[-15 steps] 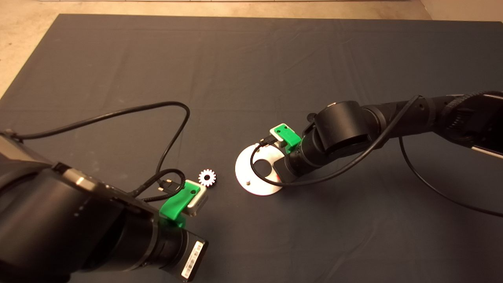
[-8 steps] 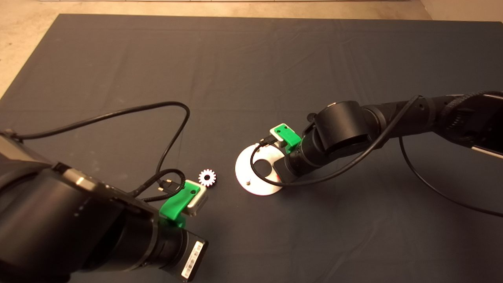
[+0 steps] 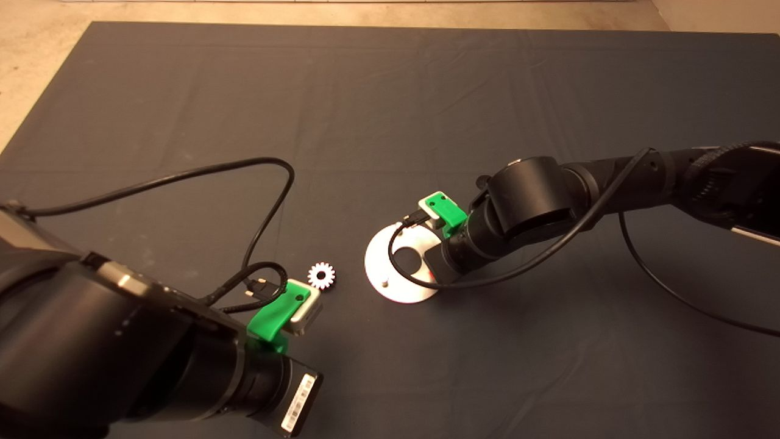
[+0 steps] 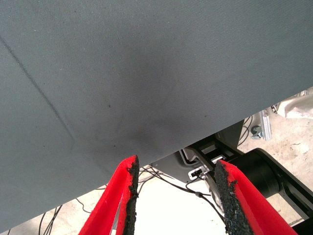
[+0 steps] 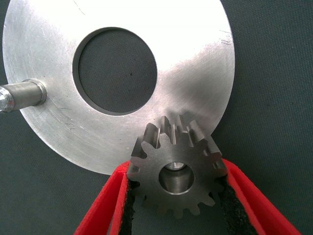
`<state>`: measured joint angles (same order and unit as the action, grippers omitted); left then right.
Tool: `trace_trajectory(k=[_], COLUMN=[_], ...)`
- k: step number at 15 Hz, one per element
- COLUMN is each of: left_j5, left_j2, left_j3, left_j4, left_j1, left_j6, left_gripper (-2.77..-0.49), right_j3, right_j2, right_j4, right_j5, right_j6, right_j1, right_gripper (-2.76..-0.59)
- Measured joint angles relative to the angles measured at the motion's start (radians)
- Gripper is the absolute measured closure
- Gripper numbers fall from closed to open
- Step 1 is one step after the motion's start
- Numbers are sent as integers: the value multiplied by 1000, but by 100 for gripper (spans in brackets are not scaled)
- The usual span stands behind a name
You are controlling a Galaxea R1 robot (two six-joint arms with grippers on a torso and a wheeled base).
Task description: Install three planetary gears onto the carrier pins
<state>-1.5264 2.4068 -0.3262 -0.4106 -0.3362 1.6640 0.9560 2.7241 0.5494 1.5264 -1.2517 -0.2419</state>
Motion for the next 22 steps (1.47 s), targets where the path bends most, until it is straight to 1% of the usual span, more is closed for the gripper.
trace_trajectory(k=[2,4,7,9,10,13,14,16,19,22], left_j5=[0,0,0,0,0,0,0,0,0,0], left_j2=[0,0,0,0,0,0,0,0,0,0], left_j3=[0,0,0,0,0,0,0,0,0,0], left_j4=[0,0,0,0,0,0,0,0,0,0], left_j1=[0,0,0,0,0,0,0,0,0,0], left_j6=[0,0,0,0,0,0,0,0,0,0], left_gripper=[-103,-103,-103,-103,-103,-103,-103,-103,-103,-103], right_j3=[0,-3,-4,-4,-6,-29,-37,-48,-57,-57], right_j2=[0,0,0,0,0,-1,-1,-2,-27,-75], right_j4=[0,1,1,1,1,0,0,1,1,1], right_j5=[0,1,1,2,3,4,4,3,3,5], right_j6=[0,0,0,0,0,-1,-1,-2,-3,-2], right_j1=[0,-2,-2,-2,-2,-6,-13,-46,-87,-101], right_gripper=[-110,-118,-143,-148,-158,-160,-160,-178,-178,-178])
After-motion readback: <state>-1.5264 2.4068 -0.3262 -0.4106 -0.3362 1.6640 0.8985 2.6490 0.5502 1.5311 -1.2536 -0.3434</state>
